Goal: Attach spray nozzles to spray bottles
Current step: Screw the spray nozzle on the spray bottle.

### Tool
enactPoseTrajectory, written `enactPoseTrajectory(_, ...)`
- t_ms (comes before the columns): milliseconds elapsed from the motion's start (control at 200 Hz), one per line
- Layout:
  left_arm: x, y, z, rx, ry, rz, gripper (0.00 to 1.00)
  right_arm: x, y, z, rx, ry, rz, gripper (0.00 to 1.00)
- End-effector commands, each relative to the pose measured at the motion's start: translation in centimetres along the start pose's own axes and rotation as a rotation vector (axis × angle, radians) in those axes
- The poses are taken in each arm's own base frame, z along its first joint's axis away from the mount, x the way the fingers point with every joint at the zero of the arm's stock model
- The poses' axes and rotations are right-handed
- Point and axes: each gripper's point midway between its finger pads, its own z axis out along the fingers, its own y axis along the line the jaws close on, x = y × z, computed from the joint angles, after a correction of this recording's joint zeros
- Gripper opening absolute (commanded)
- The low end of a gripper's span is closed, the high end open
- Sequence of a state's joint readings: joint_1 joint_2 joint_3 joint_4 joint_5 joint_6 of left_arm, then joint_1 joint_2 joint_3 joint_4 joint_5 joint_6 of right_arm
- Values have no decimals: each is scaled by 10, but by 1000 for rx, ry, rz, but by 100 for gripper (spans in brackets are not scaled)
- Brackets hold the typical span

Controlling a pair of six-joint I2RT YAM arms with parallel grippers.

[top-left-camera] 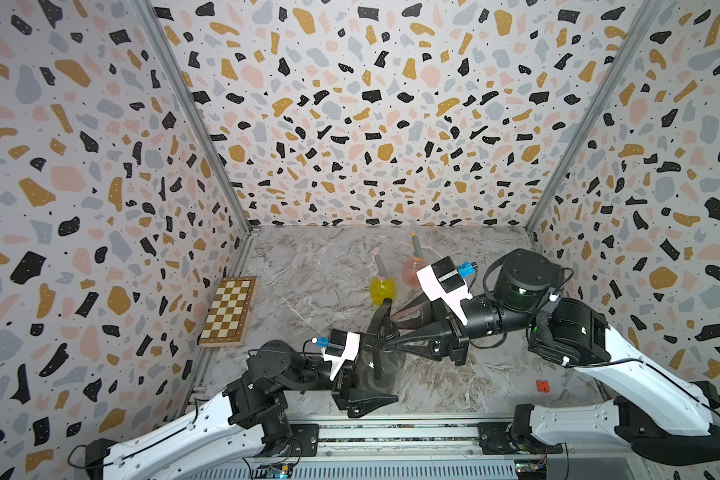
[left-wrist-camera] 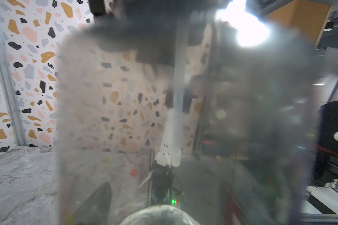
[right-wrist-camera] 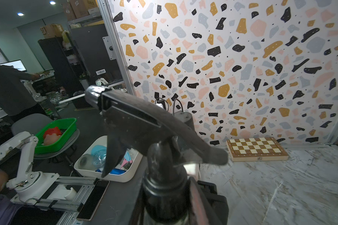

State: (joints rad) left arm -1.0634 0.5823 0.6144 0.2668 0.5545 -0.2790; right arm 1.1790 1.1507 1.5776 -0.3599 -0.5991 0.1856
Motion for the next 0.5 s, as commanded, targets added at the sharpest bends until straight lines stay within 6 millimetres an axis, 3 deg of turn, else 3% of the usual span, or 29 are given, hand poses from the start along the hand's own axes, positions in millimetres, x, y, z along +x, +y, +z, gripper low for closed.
enactPoseTrajectory(0, -61, 3, -12, -101, -176, 99, 0, 22, -5, 4, 68, 40, 35, 25)
enactPoseTrajectory(235, -90, 14, -21, -210, -256, 166, 0, 47, -32, 11, 289, 3, 143, 28)
enactPoseTrajectory(385, -91, 12, -17, -204, -221, 200, 0, 64, -36, 16, 387, -3, 166, 30)
enactPoseTrajectory(496, -84, 7, -13, -167, -169, 215, 0, 58, -31, 14, 392, -18, 127, 32)
